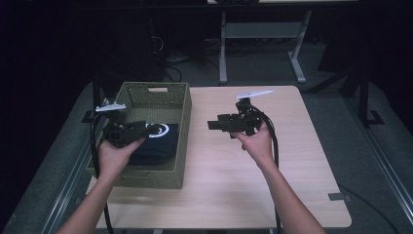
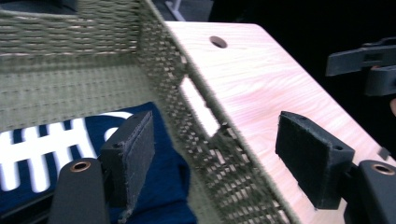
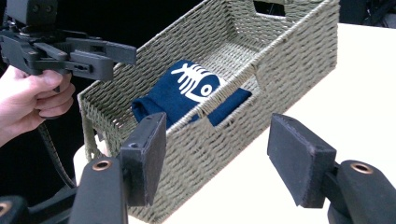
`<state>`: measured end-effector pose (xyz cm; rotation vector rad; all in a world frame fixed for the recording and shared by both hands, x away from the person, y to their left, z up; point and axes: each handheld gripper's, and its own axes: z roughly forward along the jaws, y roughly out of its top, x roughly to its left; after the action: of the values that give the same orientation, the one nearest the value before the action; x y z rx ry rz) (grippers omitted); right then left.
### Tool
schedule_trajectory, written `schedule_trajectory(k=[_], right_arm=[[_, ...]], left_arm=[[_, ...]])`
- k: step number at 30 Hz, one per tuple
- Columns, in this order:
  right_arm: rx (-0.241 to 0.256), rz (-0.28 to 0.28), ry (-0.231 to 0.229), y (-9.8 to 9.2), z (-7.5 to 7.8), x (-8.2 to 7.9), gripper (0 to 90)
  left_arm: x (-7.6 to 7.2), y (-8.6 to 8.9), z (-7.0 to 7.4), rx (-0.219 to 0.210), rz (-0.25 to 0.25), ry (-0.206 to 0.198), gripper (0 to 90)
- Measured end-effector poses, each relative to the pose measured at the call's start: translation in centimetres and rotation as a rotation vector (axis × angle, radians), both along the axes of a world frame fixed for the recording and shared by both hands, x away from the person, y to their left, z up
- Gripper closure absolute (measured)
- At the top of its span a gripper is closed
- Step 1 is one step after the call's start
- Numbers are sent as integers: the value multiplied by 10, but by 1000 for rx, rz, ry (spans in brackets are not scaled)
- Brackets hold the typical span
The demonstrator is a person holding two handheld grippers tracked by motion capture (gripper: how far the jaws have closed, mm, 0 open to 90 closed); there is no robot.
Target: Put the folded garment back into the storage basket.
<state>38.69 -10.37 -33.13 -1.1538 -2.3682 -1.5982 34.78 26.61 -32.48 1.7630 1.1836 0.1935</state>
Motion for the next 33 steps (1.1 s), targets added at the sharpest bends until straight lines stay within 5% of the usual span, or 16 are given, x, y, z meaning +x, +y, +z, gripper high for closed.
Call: schedule_trajectory(k=[20,33], right_arm=[[-11,-45,-3,-53,-6,-13,369],[-24,-77,5,-82,-11,-21,362]], left_arm=[[-1,-43,10,-27,-106,-35,273],[-2,-62,14,-23,-133,-48,264]])
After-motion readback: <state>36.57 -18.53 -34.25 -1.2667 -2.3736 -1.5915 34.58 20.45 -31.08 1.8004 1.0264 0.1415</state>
